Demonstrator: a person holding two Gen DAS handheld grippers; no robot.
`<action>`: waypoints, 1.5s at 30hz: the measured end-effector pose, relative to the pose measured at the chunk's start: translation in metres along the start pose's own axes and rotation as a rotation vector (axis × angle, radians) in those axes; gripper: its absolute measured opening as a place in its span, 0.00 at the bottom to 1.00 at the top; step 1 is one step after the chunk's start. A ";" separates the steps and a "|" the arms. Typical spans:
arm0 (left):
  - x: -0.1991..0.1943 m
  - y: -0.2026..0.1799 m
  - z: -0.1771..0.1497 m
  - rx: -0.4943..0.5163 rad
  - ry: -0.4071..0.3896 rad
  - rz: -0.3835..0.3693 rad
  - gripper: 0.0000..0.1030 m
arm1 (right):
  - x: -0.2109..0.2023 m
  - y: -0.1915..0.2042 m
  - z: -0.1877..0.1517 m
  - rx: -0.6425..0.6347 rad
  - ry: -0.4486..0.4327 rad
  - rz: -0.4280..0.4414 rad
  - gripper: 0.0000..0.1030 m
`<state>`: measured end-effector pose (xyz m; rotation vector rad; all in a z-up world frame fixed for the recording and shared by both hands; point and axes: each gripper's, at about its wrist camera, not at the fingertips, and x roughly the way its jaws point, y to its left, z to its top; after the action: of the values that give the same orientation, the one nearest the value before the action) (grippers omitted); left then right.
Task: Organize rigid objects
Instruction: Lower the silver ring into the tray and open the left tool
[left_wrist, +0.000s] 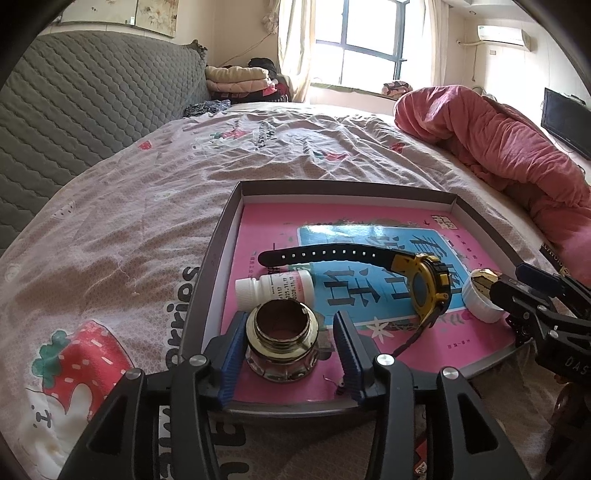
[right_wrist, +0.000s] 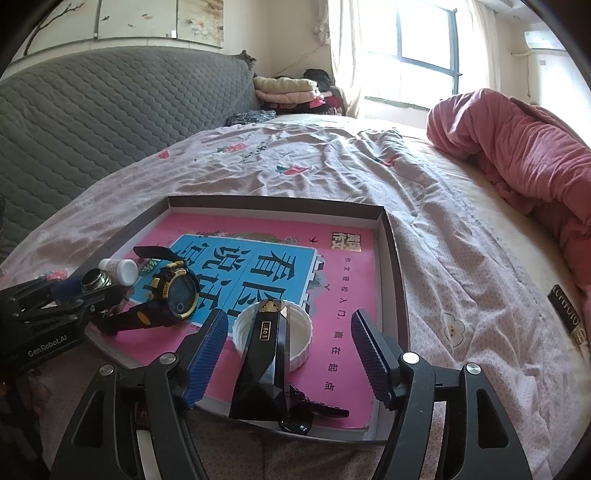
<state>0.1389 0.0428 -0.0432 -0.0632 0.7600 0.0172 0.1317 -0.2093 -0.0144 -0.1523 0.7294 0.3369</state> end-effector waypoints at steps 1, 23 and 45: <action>0.000 0.000 0.000 0.001 -0.001 -0.001 0.46 | 0.000 0.000 0.000 -0.001 0.000 0.000 0.70; -0.009 0.002 0.004 -0.013 -0.026 -0.012 0.49 | -0.003 -0.001 0.000 -0.006 -0.010 -0.011 0.71; -0.022 0.006 0.004 -0.012 -0.039 0.008 0.49 | -0.017 0.005 0.001 -0.034 -0.043 -0.023 0.72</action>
<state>0.1259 0.0496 -0.0252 -0.0710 0.7214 0.0302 0.1187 -0.2084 -0.0018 -0.1848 0.6789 0.3300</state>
